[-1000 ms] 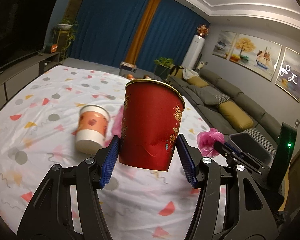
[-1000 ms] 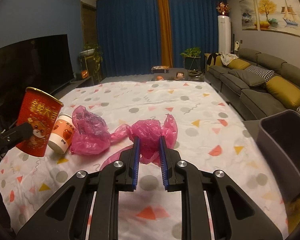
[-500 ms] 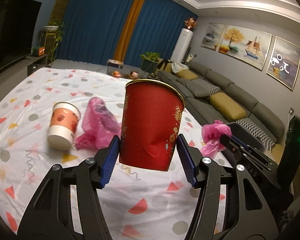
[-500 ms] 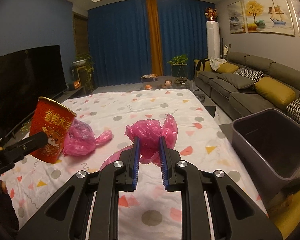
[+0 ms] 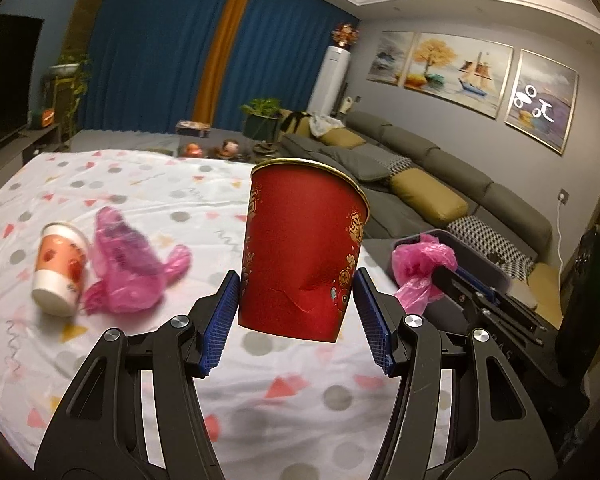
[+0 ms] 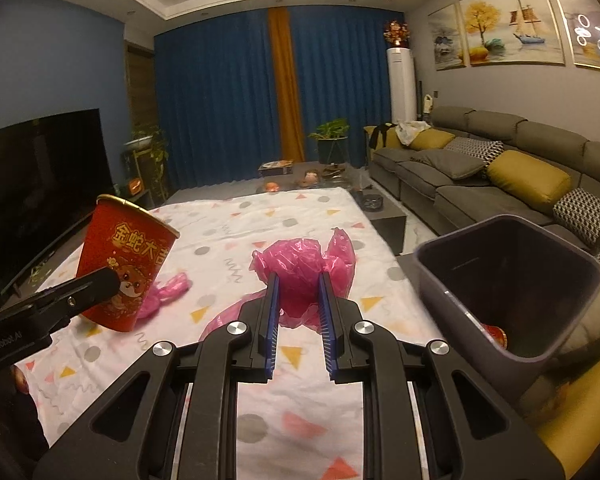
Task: Collect trash
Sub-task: 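Carry the red cup and pink bag over the grey bin, then open both tools over the grey bin to drop the cup and bag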
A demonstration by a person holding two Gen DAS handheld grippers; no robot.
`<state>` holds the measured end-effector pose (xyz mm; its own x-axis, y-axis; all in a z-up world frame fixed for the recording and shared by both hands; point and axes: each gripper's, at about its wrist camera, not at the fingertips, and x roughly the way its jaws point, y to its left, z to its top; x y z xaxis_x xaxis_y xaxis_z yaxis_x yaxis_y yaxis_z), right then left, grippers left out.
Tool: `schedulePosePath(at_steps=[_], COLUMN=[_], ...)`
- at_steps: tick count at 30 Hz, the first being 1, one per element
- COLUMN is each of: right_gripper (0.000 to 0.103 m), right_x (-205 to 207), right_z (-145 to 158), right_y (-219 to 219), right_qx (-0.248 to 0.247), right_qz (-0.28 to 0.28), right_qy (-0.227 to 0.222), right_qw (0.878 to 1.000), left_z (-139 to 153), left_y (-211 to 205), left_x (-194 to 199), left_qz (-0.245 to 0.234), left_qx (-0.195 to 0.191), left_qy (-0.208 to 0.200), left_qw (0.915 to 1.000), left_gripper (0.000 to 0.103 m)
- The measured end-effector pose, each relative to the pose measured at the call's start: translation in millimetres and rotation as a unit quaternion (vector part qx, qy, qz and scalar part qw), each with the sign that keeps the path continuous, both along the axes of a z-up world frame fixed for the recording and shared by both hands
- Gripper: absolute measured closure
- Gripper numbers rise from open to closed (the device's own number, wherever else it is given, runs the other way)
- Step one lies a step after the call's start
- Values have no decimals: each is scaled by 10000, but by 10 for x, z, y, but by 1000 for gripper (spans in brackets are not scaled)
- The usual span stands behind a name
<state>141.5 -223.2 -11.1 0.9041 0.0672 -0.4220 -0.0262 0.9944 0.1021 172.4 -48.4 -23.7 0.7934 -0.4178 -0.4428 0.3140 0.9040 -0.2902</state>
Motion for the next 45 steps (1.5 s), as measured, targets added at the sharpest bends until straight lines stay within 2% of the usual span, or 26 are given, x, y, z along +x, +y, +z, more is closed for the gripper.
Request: schedulePosePath(at_steps=[6, 12, 18, 25, 34, 45], right_gripper=[83, 83, 83, 83, 83, 82], right_x=[-63, -122, -151, -151, -70, -16], right_z=[5, 18, 15, -121, -331, -408], right_y=[-305, -733, -1171, -1529, -1744, -1886], right_qx=[22, -6, 10, 100, 202, 249], right_qz=[-329, -884, -1429, -1870, -2006, -2082], right_qy=[-56, -120, -175, -101, 107, 222], right_qw=[9994, 9960, 9896, 9823, 9794, 9775], left_z=[63, 99, 91, -29, -260, -369], left_y=[-385, -838, -1357, -1936, -2358, -2693], left_x=[95, 217, 397, 586, 829, 898], left_qz=[-392, -773, -1214, -1652, -1982, -2212], left_qx=[7, 17, -41, 8, 102, 185], left_qy=[-83, -133, -87, 17, 334, 528], left_qw=[9992, 9969, 9926, 9863, 9795, 9736], left_gripper=[46, 46, 46, 46, 46, 46])
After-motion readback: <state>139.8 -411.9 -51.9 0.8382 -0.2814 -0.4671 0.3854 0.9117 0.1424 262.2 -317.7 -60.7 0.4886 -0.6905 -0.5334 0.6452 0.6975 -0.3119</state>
